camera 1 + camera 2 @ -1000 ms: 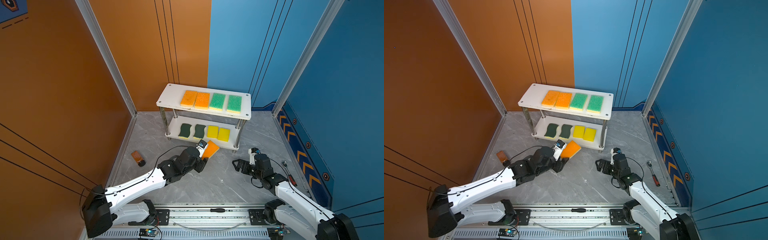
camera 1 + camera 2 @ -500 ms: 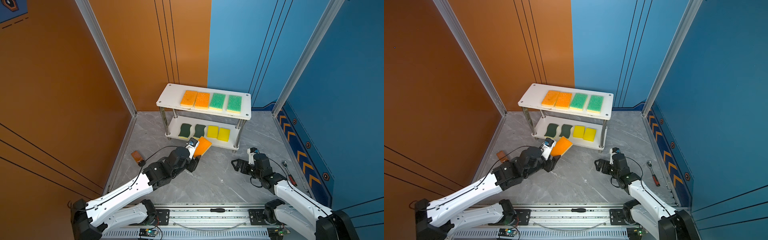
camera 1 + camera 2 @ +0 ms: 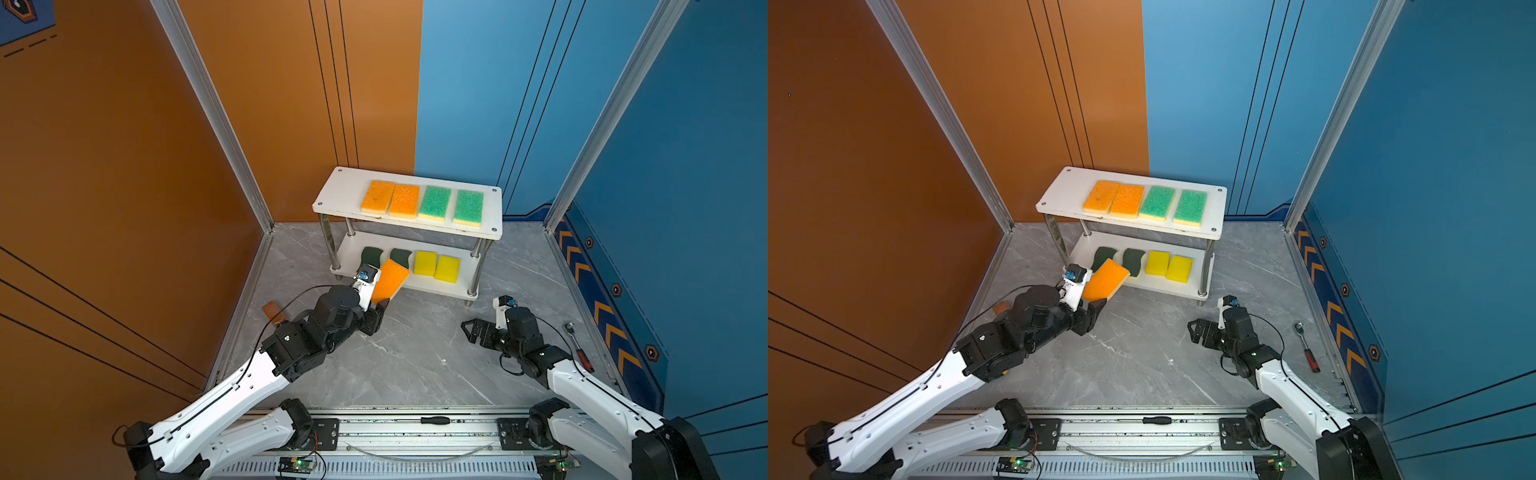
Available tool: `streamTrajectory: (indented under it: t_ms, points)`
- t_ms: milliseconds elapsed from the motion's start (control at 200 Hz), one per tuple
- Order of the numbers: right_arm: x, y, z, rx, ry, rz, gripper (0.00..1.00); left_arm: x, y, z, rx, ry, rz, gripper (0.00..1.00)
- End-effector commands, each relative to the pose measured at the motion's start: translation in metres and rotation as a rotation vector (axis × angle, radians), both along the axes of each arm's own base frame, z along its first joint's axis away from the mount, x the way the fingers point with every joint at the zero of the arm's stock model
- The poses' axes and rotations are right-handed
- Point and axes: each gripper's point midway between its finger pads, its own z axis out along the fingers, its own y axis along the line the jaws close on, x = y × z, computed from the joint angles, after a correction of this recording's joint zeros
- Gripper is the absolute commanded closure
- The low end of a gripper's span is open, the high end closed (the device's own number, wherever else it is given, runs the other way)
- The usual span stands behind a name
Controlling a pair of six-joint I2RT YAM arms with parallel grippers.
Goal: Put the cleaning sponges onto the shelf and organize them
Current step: 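Carry the orange sponge with the left gripper over the shelf top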
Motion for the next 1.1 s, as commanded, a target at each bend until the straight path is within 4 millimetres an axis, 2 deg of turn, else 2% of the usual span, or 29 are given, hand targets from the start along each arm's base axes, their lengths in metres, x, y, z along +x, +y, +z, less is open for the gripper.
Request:
streamTrajectory:
  t_ms: [0, 45, 55, 85, 506, 696, 861, 1097]
  points:
    - [0.002, 0.003, 0.003, 0.008, -0.009, 0.0, 0.0, -0.001, 0.012, 0.021, -0.012, -0.026, 0.024, 0.38]
    - [0.002, 0.003, 0.003, 0.008, -0.009, 0.001, 0.0, -0.002, 0.014, 0.022, -0.014, -0.03, 0.026, 0.38]
    - [0.002, 0.003, 0.004, 0.009, -0.01, 0.001, 0.0, -0.002, 0.015, 0.033, -0.031, -0.046, 0.028, 0.38]
    - [0.002, 0.004, 0.003, 0.008, -0.008, 0.002, 0.0, -0.002, 0.016, 0.039, -0.038, -0.057, 0.027, 0.38]
    - [0.005, 0.007, 0.006, 0.006, -0.008, 0.01, 0.0, -0.008, 0.044, 0.074, -0.047, -0.102, 0.081, 0.36]
    - [0.006, 0.01, 0.007, 0.004, -0.006, 0.024, 0.0, -0.004, 0.053, 0.086, -0.05, -0.124, 0.119, 0.36]
    - [0.007, 0.015, 0.008, 0.006, -0.007, 0.037, 0.0, 0.001, 0.062, 0.104, -0.055, -0.157, 0.151, 0.36]
    - [0.009, 0.024, 0.013, 0.024, -0.014, 0.064, 0.0, 0.016, 0.071, 0.123, -0.055, -0.174, 0.19, 0.35]
